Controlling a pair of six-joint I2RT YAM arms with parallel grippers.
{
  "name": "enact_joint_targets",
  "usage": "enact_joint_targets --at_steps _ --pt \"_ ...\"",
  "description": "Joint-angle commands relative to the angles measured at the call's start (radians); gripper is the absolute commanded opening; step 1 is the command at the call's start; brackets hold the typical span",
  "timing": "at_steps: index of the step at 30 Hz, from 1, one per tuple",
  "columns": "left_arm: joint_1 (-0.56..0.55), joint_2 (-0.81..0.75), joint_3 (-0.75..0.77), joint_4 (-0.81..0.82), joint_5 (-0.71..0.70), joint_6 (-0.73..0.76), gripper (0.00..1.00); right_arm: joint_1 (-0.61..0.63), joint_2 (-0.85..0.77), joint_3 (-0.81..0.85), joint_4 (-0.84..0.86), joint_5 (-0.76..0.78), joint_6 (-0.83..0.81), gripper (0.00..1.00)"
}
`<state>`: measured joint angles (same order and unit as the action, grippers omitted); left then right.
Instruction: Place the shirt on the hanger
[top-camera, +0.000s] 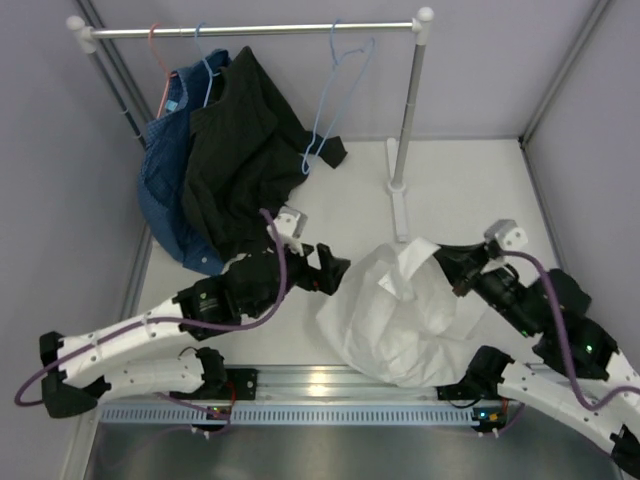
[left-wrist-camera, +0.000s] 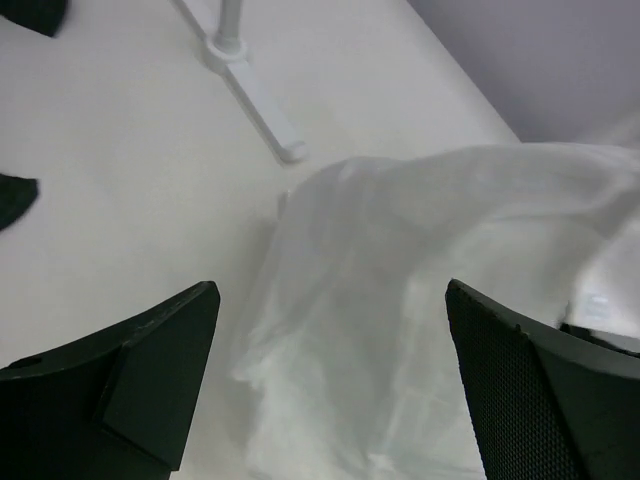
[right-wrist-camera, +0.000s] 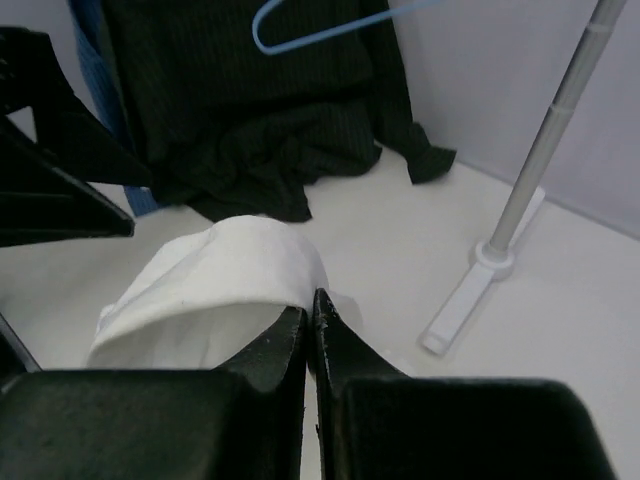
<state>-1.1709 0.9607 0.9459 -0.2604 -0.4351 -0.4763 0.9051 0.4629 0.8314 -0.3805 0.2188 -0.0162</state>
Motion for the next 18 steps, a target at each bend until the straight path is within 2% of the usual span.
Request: enact_joint_targets --at_steps 1,3,5,6,7,9,10,12,15,17,18 --pt "0.057 -0.083 -0.056 0.065 -0.108 0.019 0.98 -0.009 -0.124 0.041 -0.047 -0.093 -0.008 0.0" --pt "0.152 -0.033 -0.039 0.088 0.002 0.038 0.98 -0.009 -0.189 0.049 -0.078 -0.226 -0.033 0.0" --pt "0.227 0.024 -0.016 0.102 0.215 0.05 0.98 -0.009 -0.222 0.054 -0.099 -0.312 -0.056 0.0" --pt "0.322 0.076 -0.013 0.128 0.328 0.057 0.98 -0.008 -0.234 0.058 -0.11 -0.353 -0.06 0.0" --pt "0.371 0.101 -0.03 0.23 0.66 0.067 0.98 -0.008 -0.234 0.064 -0.123 -0.366 -0.065 0.0" --pt "0.439 0.154 -0.059 0.355 0.943 0.108 0.98 -0.008 -0.222 0.092 -0.171 -0.393 -0.079 0.0" --pt "0.439 0.208 -0.073 0.396 1.114 0.128 0.98 -0.008 -0.218 0.106 -0.19 -0.409 -0.085 0.0" --pt "0.439 0.274 -0.065 0.434 1.226 0.177 0.98 -0.008 -0.202 0.143 -0.218 -0.436 -0.091 0.0" --pt "0.439 0.387 -0.068 0.45 1.288 0.18 0.98 -0.008 -0.196 0.178 -0.242 -0.406 -0.093 0.0" --pt "0.438 0.46 -0.102 0.518 1.356 0.11 0.98 -0.008 -0.194 0.192 -0.25 -0.392 -0.096 0.0" --pt "0.433 0.486 -0.116 0.627 1.389 0.066 0.98 -0.008 -0.185 0.193 -0.254 -0.391 -0.096 0.0"
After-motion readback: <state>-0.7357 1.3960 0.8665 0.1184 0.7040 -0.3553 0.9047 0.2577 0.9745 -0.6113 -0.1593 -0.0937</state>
